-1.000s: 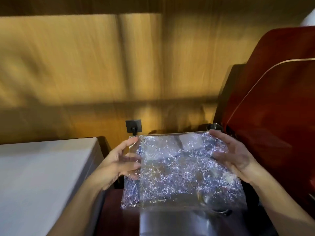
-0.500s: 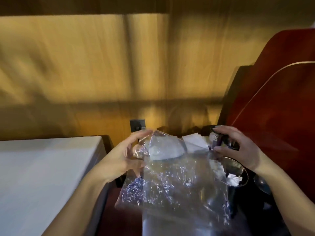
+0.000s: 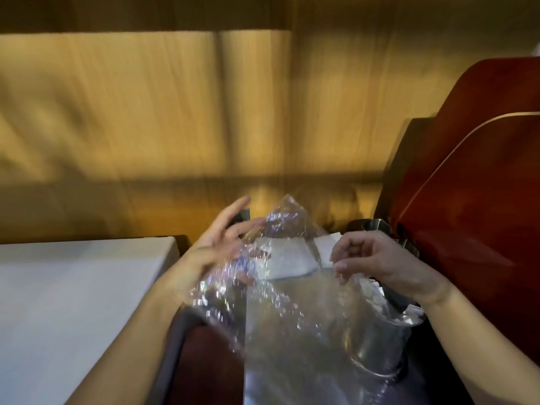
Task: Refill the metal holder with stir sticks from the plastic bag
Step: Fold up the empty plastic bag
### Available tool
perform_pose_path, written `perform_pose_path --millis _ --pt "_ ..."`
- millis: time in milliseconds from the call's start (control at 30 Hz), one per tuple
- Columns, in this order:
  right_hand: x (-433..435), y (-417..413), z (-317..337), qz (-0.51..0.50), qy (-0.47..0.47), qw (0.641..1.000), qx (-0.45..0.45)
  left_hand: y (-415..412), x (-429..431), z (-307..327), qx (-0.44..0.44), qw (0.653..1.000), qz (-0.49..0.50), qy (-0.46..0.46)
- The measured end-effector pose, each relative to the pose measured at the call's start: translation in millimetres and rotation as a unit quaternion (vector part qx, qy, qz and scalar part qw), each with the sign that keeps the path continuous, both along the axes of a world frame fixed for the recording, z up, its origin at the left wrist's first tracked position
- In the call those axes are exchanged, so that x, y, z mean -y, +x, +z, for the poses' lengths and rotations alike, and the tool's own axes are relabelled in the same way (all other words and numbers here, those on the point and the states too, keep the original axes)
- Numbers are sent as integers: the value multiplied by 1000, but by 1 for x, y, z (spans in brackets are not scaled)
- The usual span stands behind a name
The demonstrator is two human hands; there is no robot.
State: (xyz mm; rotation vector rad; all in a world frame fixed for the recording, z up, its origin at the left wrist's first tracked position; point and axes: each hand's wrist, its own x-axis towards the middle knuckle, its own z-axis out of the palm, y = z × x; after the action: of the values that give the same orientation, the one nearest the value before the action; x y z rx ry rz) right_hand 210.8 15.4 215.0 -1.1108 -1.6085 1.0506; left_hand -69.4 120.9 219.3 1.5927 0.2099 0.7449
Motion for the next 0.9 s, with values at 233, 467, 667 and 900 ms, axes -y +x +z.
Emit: perform_pose_path --millis 233,467,667,900 --pt "-6 -1 -17 -135 39 981 -136 6 9 -53 138 916 -140 -350" --pt "-9 -13 -35 -205 40 961 -180 38 31 -67 -85 952 200 -217" --pt "-3 -8 -37 -211 38 960 -178 32 27 -65 -45 938 277 -205" --pt "3 -5 -40 -160 -20 978 -133 29 26 -56 -10 944 283 -171"
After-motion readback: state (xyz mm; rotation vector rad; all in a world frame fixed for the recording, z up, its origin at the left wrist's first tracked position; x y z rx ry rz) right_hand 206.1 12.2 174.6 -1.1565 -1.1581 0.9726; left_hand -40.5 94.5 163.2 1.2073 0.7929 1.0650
